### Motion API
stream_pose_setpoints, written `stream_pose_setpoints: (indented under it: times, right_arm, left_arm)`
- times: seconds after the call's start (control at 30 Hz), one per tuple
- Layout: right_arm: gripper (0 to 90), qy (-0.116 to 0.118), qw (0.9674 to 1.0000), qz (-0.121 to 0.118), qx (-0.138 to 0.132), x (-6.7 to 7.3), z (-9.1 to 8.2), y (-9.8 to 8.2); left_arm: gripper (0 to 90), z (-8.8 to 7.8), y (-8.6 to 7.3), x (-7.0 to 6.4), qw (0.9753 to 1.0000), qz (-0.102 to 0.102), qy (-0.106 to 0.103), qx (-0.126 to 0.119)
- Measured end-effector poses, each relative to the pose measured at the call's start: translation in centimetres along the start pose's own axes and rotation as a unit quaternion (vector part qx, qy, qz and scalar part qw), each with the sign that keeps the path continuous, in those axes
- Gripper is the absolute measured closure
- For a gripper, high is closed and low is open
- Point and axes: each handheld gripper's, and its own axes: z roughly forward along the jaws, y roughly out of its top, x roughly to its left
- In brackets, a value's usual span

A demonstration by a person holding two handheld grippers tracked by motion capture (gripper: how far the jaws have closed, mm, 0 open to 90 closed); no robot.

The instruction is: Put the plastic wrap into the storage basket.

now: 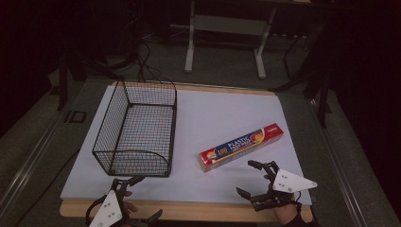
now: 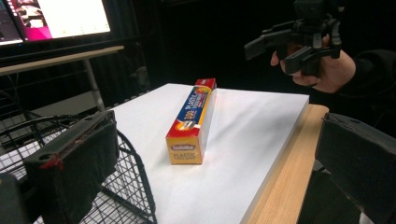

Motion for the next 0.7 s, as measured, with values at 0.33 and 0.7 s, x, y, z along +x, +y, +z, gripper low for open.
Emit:
stream_pose_setpoints:
  times: [0.33,0.7]
  right_arm:
    - [11.1,-0.046,0.9989,-0.008,0.0,-0.1,-0.4,0.1]
    - [10.8,-0.003,0.9997,0.018,0.015,-1.4,0.1,0.7]
  left_arm:
    - [0.2,0.5,0.1,-0.4,0.9999,0.012,-0.01,0.004]
    - [0.1,0.4,0.2,-0.2,1.0,0.003,0.0,-0.005]
